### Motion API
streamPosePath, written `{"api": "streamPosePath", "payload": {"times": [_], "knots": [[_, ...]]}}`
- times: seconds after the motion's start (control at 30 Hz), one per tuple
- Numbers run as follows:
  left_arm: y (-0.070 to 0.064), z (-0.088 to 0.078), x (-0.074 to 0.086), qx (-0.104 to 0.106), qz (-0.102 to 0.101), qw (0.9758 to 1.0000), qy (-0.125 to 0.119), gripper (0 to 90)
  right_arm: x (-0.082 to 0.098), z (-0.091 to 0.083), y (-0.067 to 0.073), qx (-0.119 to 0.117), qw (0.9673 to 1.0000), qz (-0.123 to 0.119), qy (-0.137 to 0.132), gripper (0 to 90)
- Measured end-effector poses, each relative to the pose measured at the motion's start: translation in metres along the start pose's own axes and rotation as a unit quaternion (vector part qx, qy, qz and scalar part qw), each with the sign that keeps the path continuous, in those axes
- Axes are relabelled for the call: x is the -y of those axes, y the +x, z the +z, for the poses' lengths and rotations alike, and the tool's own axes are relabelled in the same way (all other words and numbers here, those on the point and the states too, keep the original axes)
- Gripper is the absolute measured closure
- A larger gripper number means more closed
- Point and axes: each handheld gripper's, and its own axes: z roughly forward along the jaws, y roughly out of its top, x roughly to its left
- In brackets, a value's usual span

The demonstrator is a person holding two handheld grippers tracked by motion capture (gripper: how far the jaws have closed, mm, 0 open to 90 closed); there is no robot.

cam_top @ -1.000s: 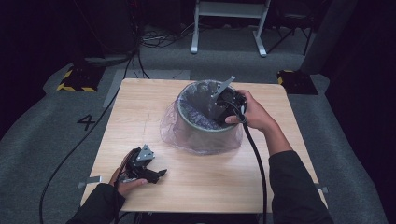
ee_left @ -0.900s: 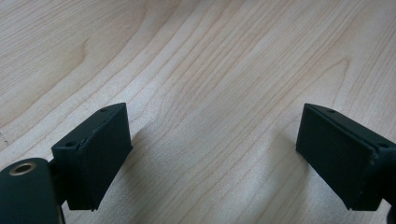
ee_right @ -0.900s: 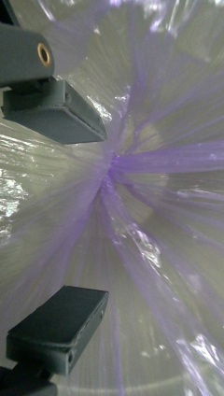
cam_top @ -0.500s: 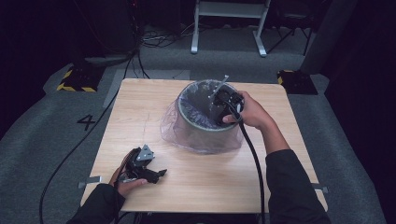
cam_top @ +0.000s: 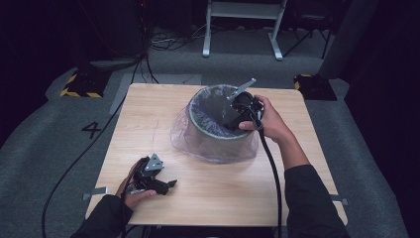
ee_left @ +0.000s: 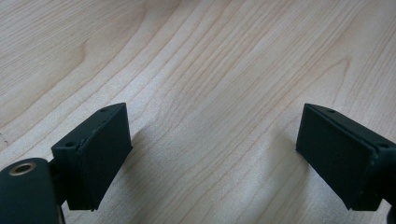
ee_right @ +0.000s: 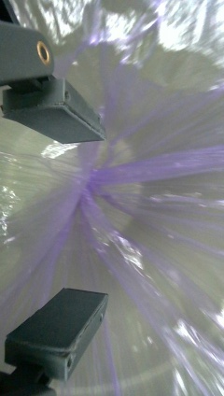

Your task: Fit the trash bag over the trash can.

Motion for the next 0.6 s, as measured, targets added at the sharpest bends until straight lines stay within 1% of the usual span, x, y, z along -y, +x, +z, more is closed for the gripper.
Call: {"api": "streamPosePath", "payload": {"times": [0.1, 0.2, 0.23, 0.3, 0.33, 0.43, 0.53, 0.6], "knots": [[0.0, 0.0, 0.0, 0.0, 0.0, 1.0, 0.0, 9.9, 0.002, -0.007, 0.0, 0.007, 0.9994, 0.009, -0.033, 18.1], [0.0, 0.0, 0.0, 0.0, 0.0, 1.0, 0.0, 9.9, 0.005, -0.013, 0.001, 0.013, 0.9978, 0.014, -0.063, 18.6], [0.0, 0.0, 0.0, 0.0, 0.0, 1.0, 0.0, 9.9, 0.006, -0.016, 0.001, 0.015, 0.9968, 0.013, -0.077, 20.0], [0.0, 0.0, 0.0, 0.0, 0.0, 1.0, 0.0, 9.9, 0.008, -0.022, 0.002, 0.028, 0.9931, 0.018, -0.113, 20.6], [0.0, 0.0, 0.0, 0.0, 0.0, 1.0, 0.0, 9.8, 0.009, -0.024, 0.002, 0.029, 0.9919, 0.019, -0.122, 21.2], [0.0, 0.0, 0.0, -0.001, 0.0, 1.0, 0.001, 9.9, 0.011, -0.029, 0.003, 0.033, 0.9904, 0.022, -0.132, 19.7], [0.0, 0.0, 0.0, -0.002, 0.002, 1.0, 0.0, 9.9, 0.014, -0.033, 0.004, 0.042, 0.9879, 0.023, -0.147, 19.0], [0.0, 0.0, 0.0, -0.002, 0.002, 1.0, 0.0, 9.9, 0.016, -0.035, 0.004, 0.049, 0.987, 0.02, -0.152, 18.1]]}}
